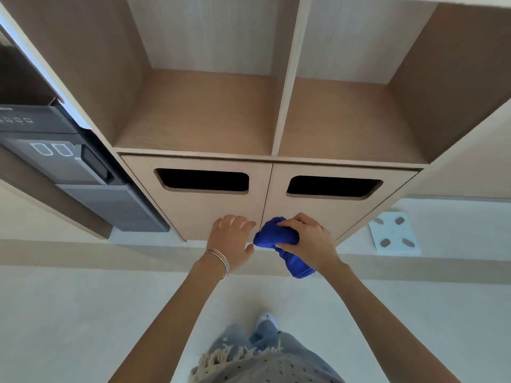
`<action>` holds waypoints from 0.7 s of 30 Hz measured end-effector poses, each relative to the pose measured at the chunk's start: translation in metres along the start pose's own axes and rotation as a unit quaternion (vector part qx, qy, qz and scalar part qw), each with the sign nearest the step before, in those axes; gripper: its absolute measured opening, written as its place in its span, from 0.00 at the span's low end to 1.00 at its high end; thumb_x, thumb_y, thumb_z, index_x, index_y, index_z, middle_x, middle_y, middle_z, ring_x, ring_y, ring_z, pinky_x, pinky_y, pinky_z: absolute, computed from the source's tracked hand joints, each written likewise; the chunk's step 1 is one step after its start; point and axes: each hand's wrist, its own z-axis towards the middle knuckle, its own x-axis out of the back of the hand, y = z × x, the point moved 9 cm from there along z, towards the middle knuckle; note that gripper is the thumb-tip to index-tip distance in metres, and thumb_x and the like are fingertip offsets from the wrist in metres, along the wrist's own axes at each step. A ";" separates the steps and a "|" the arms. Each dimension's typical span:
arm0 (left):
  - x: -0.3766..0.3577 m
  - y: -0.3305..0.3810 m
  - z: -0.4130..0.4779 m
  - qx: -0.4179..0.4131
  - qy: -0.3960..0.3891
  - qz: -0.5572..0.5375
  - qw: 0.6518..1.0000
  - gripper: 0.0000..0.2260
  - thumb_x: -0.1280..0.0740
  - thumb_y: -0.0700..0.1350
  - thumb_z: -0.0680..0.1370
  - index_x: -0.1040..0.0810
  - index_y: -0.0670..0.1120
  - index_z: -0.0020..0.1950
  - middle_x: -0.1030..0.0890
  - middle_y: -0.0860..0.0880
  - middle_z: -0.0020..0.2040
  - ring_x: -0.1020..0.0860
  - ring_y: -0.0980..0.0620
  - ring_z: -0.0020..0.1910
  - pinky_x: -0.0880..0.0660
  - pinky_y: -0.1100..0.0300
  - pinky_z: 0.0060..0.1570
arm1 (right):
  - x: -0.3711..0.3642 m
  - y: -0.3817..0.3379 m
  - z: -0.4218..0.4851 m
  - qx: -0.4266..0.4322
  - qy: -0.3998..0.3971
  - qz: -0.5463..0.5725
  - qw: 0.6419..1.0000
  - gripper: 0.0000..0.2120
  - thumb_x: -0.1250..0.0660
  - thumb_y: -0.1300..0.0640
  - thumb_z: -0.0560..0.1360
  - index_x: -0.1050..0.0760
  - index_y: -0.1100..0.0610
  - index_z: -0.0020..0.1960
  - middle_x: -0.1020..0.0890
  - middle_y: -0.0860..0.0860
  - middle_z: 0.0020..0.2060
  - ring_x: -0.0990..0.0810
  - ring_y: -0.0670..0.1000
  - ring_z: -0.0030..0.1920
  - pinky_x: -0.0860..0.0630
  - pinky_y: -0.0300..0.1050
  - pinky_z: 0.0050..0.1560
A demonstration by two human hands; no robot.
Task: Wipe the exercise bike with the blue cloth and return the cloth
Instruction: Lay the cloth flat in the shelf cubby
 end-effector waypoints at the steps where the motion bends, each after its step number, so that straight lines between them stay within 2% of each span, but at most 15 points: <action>1: 0.002 -0.003 0.004 0.006 0.003 -0.005 1.000 0.24 0.41 0.52 0.77 0.40 0.54 0.72 0.35 0.52 0.71 0.40 0.48 0.72 0.42 0.52 0.70 | 0.000 0.000 0.009 0.005 -0.004 0.000 1.000 0.20 0.30 0.45 0.70 0.26 0.45 0.61 0.23 0.47 0.53 0.24 0.49 0.52 0.30 0.41 0.48; 6: 0.010 -0.029 0.022 0.036 0.005 -0.026 0.999 0.24 0.41 0.52 0.77 0.40 0.54 0.73 0.35 0.52 0.72 0.40 0.48 0.72 0.41 0.53 0.70 | -0.005 -0.010 0.049 0.032 -0.023 0.000 0.999 0.20 0.30 0.45 0.70 0.26 0.44 0.60 0.23 0.47 0.53 0.25 0.49 0.53 0.27 0.45 0.50; 10: 0.018 -0.053 0.040 0.044 0.005 -0.027 0.999 0.23 0.41 0.51 0.77 0.40 0.54 0.73 0.35 0.52 0.72 0.40 0.47 0.72 0.42 0.51 0.71 | -0.008 -0.023 0.087 0.040 -0.026 0.017 0.999 0.19 0.30 0.45 0.69 0.26 0.44 0.59 0.24 0.46 0.52 0.24 0.49 0.51 0.30 0.42 0.46; 17: 0.052 -0.110 0.093 0.024 0.035 0.006 0.999 0.21 0.40 0.52 0.76 0.34 0.51 0.68 0.30 0.51 0.68 0.36 0.47 0.69 0.40 0.53 0.69 | 0.004 -0.059 0.164 0.044 0.027 0.039 0.998 0.19 0.28 0.48 0.68 0.24 0.47 0.58 0.23 0.48 0.52 0.23 0.50 0.52 0.32 0.41 0.44; 21: 0.073 -0.138 0.123 0.010 0.063 0.013 0.998 0.21 0.40 0.52 0.76 0.33 0.49 0.68 0.30 0.51 0.68 0.39 0.46 0.71 0.42 0.53 0.69 | 0.013 -0.077 0.204 0.042 0.034 0.041 0.998 0.20 0.28 0.48 0.69 0.25 0.46 0.59 0.23 0.48 0.53 0.23 0.52 0.51 0.27 0.45 0.47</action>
